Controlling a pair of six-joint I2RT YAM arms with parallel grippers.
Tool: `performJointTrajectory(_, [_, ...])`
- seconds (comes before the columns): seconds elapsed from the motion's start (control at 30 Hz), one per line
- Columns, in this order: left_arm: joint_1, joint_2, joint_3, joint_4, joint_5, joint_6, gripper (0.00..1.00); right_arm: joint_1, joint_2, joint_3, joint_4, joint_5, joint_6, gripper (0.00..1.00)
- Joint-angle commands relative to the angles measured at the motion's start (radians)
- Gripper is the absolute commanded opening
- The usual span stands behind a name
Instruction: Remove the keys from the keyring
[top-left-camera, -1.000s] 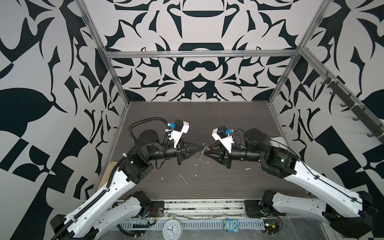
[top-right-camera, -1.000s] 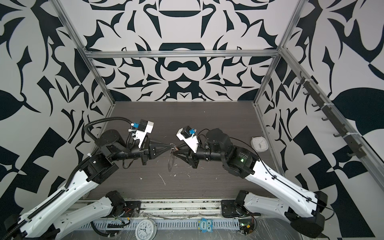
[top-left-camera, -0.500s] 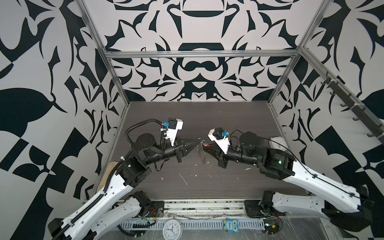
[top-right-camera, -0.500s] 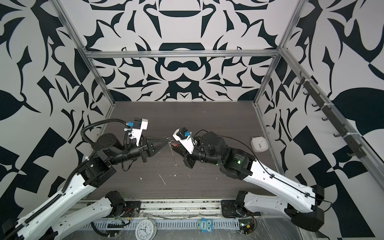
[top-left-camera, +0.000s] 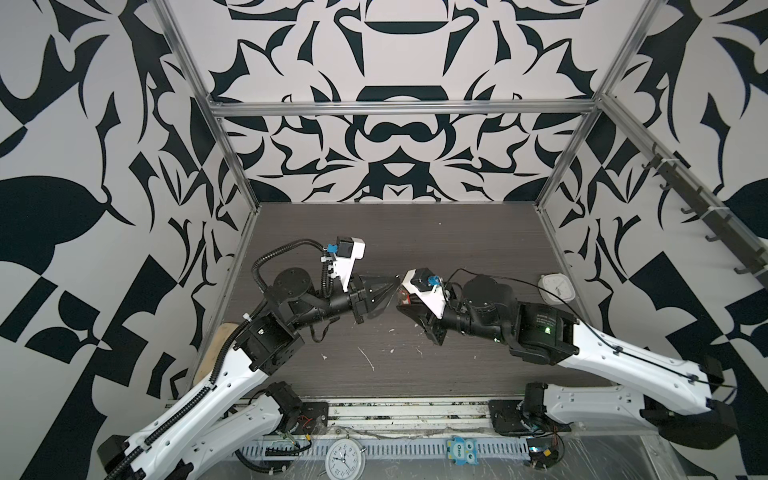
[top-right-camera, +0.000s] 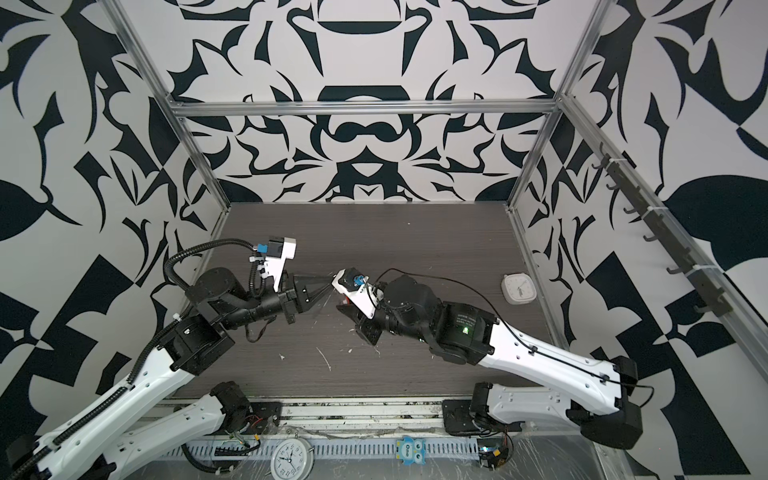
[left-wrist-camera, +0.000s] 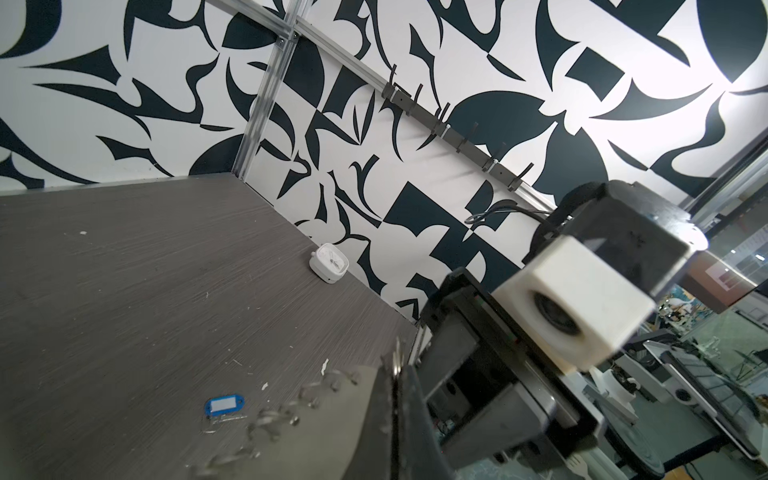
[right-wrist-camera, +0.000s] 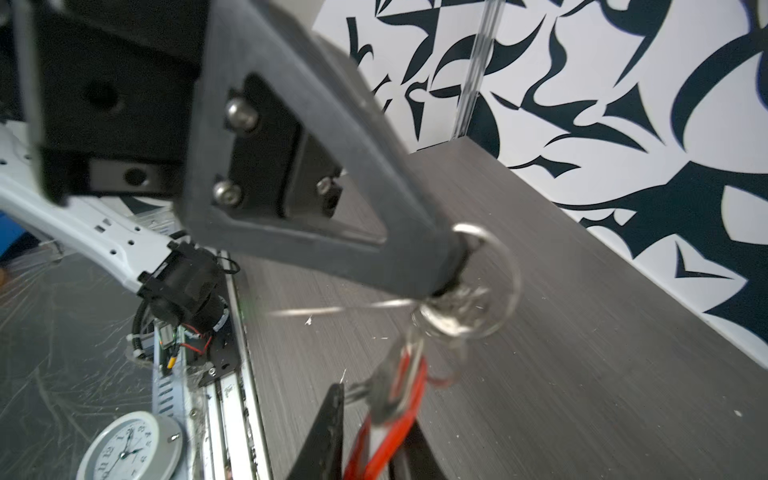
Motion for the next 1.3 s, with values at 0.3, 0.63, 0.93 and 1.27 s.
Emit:
performJointTrajectory(0.3, [0.005, -0.054, -0.034, 0.073, 0.115, 0.144, 0.0, -0.03, -0.154, -0.009, 0.098, -0.058, 0.022, 0.46])
performJointTrajectory(0.63, [0.005, -0.077, -0.055, 0.076, 0.123, 0.152, 0.0, -0.327, -0.083, -0.047, 0.359, -0.521, 0.263, 0.48])
performJointTrajectory(0.93, [0.005, -0.084, -0.064, 0.093, 0.072, 0.147, 0.0, -0.328, -0.045, -0.068, 0.408, -0.632, 0.311, 0.43])
performJointTrajectory(1.27, [0.005, -0.088, -0.07, 0.111, 0.052, 0.134, 0.0, -0.328, -0.023, -0.097, 0.46, -0.661, 0.348, 0.29])
